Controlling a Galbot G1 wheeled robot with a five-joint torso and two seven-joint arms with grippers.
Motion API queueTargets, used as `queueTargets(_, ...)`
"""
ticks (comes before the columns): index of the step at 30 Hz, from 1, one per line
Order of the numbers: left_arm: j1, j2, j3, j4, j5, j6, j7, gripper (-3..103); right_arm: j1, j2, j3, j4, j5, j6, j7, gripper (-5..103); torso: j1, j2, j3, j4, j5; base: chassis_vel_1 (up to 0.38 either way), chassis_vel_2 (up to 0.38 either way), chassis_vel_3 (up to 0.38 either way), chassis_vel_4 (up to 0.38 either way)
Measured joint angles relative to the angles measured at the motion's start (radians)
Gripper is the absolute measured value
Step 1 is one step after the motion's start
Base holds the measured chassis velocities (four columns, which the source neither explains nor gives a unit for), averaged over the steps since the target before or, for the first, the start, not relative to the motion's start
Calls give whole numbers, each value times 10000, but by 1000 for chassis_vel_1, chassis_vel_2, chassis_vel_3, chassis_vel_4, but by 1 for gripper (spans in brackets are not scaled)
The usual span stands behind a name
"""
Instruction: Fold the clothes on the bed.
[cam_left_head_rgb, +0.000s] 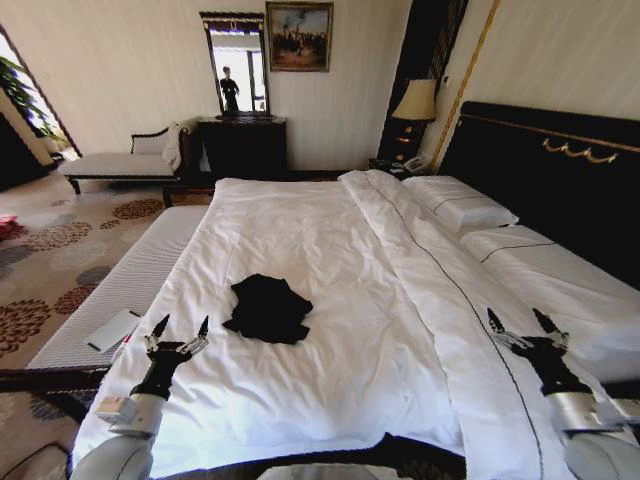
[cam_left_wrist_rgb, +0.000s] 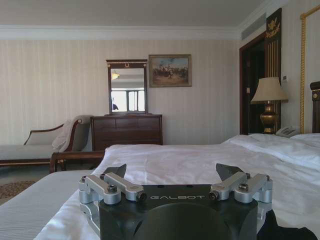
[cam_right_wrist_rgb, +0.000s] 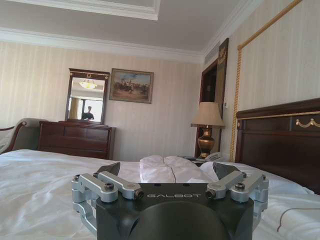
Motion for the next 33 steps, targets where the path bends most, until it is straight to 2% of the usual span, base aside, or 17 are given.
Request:
queueTargets(11,-141,-26,6,107,-97,0,-68,100,554,224,-759,-241,-977,-160,321,100,0,0,0,-1,1,0,0,0,0)
queueTargets(23,-278,-3,80,190,-171,19,-161,100,479,528,-782,-131,-1195,-161,365,100,0,2,0,-2,2,25,17,-24,-26)
queueTargets(33,-303,-44,90,215,-184,33,-202,100,369,665,-697,-224,-1237,-80,363,100,-1,2,0,0,-3,158,150,-167,-166)
